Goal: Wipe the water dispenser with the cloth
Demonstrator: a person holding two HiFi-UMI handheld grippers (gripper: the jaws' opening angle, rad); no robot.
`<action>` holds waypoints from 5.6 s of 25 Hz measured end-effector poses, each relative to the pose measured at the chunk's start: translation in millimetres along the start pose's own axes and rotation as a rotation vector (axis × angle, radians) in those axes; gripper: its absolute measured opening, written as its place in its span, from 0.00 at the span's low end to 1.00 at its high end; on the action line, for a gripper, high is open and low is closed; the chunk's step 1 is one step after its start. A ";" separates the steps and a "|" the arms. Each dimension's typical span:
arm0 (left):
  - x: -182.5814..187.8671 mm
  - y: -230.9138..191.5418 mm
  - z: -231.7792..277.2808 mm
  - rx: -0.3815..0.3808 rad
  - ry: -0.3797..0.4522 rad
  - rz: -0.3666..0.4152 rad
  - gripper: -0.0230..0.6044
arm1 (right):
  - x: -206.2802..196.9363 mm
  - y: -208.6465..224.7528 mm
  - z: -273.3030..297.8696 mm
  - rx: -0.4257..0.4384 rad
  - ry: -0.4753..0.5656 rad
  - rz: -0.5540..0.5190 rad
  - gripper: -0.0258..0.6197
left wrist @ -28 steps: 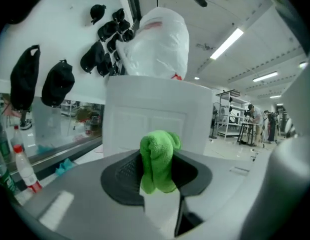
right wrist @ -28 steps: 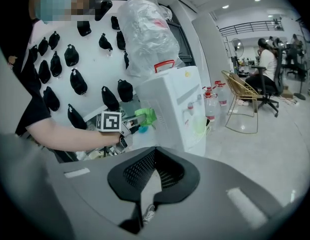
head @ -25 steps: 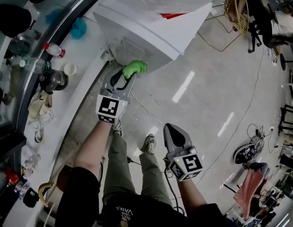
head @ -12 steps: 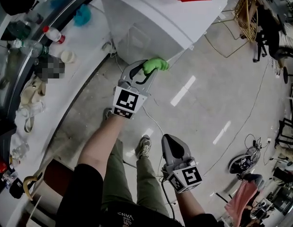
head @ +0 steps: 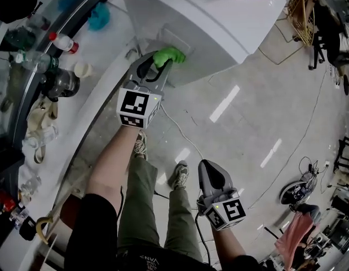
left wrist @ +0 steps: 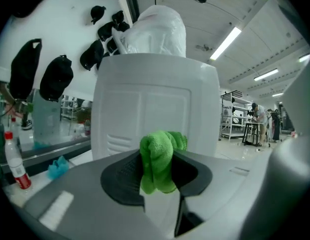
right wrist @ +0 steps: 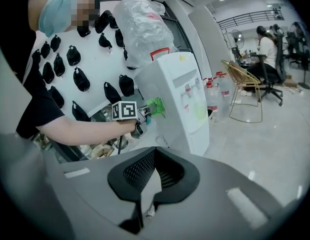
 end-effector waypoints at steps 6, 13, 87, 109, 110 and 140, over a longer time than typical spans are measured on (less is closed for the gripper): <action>3.4 -65.1 14.1 0.031 -0.025 0.055 0.25 | 23.3 -7.6 29.7 -0.017 0.053 0.017 0.05; 5.6 -112.5 23.4 0.077 -0.013 0.055 0.25 | 30.0 -10.0 50.8 -0.049 0.077 0.056 0.05; -91.7 -46.2 -21.7 0.139 -0.103 -0.057 0.25 | -14.7 12.9 24.2 0.033 -0.045 -0.012 0.05; -129.0 19.3 22.1 0.038 -0.183 -0.036 0.25 | -50.3 24.6 11.1 -0.017 -0.027 0.080 0.05; -128.2 3.3 24.7 0.071 -0.185 -0.039 0.25 | -49.2 25.6 14.7 -0.021 -0.026 0.082 0.05; -63.4 -91.8 -45.3 0.250 -0.207 -0.055 0.25 | 17.5 -32.7 47.2 0.081 0.016 -0.016 0.05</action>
Point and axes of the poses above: the fingertips, and each gripper's own axes: z forward along the fingers, y to its right, x out of its top, the point moved 2 cm from there along -z, backward along the fingers, and after that the axes turned 7 degrees about x, right-handed, at the moved point
